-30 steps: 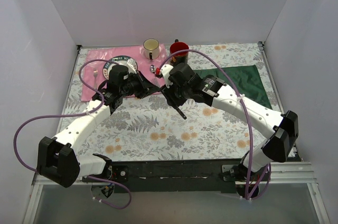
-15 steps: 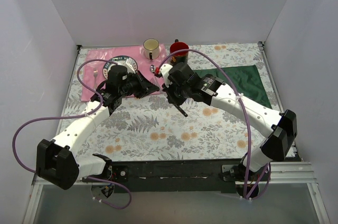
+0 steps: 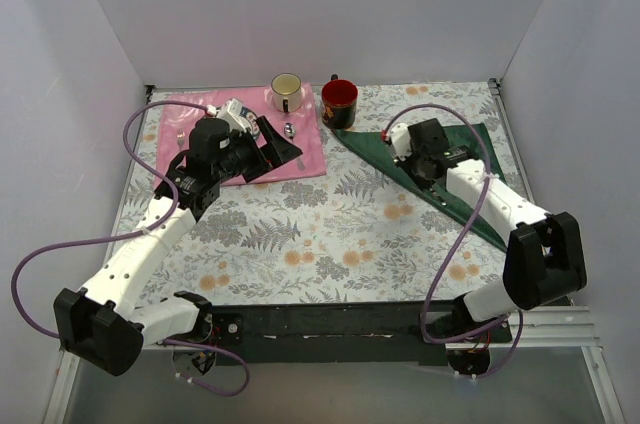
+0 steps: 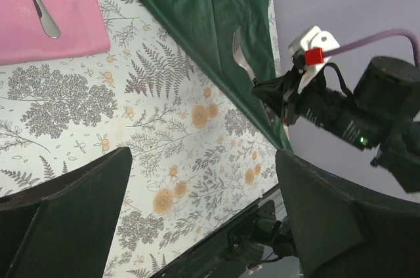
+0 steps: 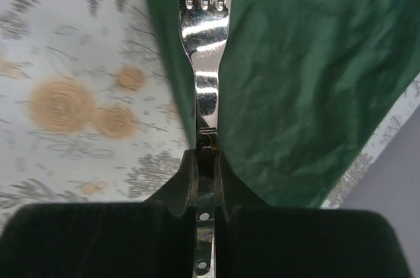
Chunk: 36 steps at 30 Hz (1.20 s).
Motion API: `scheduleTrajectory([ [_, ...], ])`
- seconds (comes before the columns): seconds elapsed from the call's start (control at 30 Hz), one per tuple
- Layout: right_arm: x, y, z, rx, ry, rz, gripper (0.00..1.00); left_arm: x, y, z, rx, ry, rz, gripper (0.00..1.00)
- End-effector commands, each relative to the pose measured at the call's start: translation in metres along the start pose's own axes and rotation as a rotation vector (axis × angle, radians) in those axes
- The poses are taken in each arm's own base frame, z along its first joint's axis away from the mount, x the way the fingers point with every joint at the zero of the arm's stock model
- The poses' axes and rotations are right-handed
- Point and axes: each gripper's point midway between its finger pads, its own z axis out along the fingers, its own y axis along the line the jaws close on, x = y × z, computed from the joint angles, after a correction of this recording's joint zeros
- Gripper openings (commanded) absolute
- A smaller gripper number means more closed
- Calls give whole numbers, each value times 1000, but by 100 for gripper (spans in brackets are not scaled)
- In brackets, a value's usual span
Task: Fold the napkin, place the utensils inside, and roll it up
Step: Pass the utensil from the left arm to the right, then place the utensil onto the napkin
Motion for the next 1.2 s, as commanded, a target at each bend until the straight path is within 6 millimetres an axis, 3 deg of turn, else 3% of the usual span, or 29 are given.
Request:
scheduleTrajectory([
  [0.0,-3,-43,23,4,-34,-129,1,15,1,-11,18,51,62,91],
  [0.03,6,-54,29,-8,-9,-136,1,17,2,-12,23,60,62,91],
  [0.1,13,-53,45,-60,12,-165,1,22,3,-13,32,79,65,91],
  [0.13,15,-65,47,-45,14,-143,1,24,2,-14,41,87,71,91],
  [0.2,17,-60,57,-130,2,-116,1,26,1,-16,43,94,84,91],
  [0.4,30,-65,74,-161,45,-115,1,23,5,-11,23,104,125,91],
  [0.47,41,-64,76,-166,64,-101,1,21,4,-9,25,102,132,91],
  [0.93,63,-58,78,-176,63,-112,1,26,9,7,28,143,126,91],
  [1.17,65,-52,76,-185,47,-120,1,29,8,8,40,154,116,91],
])
